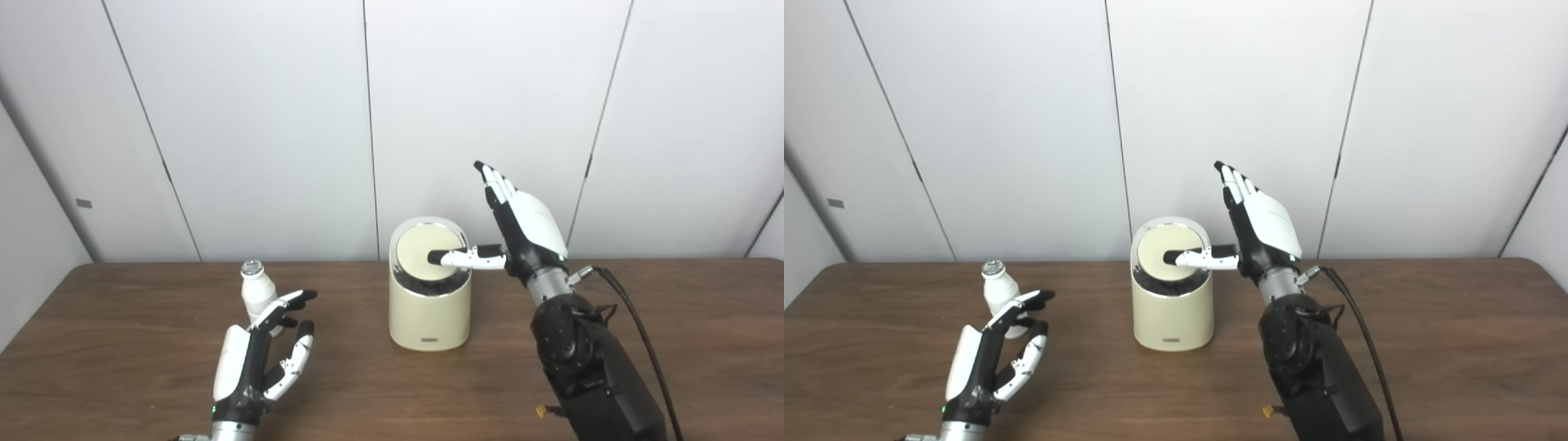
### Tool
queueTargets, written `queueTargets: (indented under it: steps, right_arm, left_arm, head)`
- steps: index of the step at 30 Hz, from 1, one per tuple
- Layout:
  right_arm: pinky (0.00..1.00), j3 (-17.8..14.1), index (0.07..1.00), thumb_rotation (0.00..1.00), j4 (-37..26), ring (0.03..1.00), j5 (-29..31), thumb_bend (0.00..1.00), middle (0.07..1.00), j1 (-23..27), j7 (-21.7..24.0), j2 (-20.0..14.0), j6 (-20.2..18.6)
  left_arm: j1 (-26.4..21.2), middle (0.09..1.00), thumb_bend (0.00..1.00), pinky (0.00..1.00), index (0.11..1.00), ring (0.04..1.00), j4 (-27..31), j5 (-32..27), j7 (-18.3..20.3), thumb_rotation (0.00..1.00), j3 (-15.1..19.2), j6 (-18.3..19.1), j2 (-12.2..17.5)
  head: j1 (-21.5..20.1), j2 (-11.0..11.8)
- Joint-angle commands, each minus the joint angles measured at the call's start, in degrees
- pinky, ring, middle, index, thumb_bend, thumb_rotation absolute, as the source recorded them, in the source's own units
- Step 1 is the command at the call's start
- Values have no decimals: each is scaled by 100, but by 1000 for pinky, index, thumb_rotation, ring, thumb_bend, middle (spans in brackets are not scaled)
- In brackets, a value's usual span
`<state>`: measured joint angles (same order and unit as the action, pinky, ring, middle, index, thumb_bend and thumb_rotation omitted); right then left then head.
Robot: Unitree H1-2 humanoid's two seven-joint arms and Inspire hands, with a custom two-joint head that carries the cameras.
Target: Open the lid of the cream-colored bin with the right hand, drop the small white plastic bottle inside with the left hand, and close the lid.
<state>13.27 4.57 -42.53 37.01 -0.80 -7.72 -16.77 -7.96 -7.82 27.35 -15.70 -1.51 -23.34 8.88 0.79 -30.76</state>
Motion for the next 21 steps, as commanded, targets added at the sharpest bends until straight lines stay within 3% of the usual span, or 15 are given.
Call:
queueTargets:
  steps: [1,12,16,21]
  right_arm:
    - [1000,55,1000,590,8,1000,-164,1000,1000,377,-130,-17,30]
    - [1000,193,1000,463,326,1000,-360,1000,1000,606,-272,18,-44]
    - [1000,231,1000,460,438,1000,-389,1000,1000,633,-258,2,-74]
    - [1000,292,1000,383,483,1000,-438,1000,1000,611,-207,-48,-100]
  left_arm:
    - [179,784,225,638,771,759,-104,97,-130,655,-31,-54,-49]
    - [197,785,205,638,771,758,-31,84,-111,614,-34,-31,-70]
    - [202,782,208,636,769,755,-3,134,-129,632,-33,-25,-72]
    - [201,780,213,635,768,754,-16,112,-126,635,-9,-56,-84]
  head:
    - [8,-3]
    - [6,-21]
    - [6,-35]
    - [5,-49]
